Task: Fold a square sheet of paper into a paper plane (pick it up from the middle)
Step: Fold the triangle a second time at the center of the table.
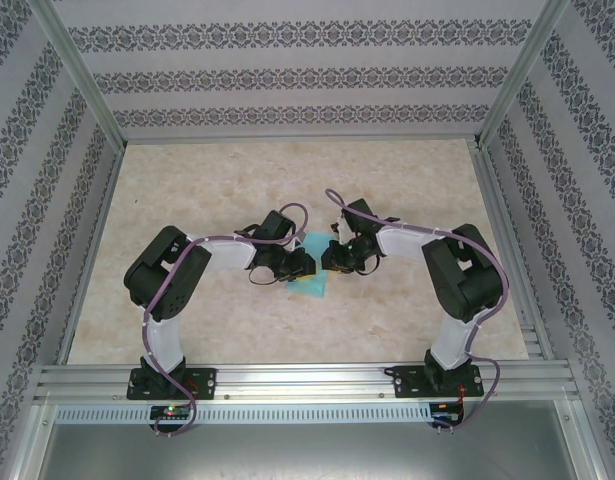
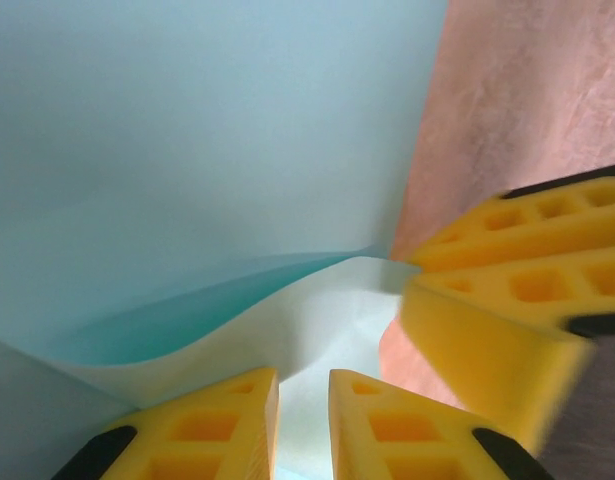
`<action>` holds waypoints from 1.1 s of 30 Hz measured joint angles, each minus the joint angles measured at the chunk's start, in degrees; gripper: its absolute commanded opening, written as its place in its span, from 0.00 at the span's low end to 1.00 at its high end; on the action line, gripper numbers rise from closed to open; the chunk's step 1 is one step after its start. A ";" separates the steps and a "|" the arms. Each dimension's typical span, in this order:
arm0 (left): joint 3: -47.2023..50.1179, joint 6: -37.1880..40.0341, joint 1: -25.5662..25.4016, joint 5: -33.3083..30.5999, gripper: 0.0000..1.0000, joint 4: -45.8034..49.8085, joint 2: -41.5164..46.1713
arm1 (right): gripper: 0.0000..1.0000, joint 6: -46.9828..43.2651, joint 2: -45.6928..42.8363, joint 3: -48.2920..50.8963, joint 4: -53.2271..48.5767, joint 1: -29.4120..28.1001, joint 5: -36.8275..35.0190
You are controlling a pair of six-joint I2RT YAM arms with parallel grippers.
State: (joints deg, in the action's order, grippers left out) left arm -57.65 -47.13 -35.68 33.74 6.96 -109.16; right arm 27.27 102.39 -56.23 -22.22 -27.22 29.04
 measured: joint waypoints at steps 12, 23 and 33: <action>-0.04 0.11 0.00 -0.17 0.20 0.17 -0.02 | 0.09 0.00 -1.09 0.00 -0.24 -1.01 0.61; -0.07 0.11 0.00 -0.37 0.19 0.37 -0.04 | 0.08 -0.02 3.52 -1.73 -0.15 -1.18 1.01; -1.05 0.17 0.00 -1.55 0.19 1.49 0.72 | 0.07 -1.88 4.39 -2.25 -1.03 -1.20 0.55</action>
State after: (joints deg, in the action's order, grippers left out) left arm -58.70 -46.96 -35.68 32.18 8.45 -108.44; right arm 25.39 106.78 -58.48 -23.24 -28.42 29.58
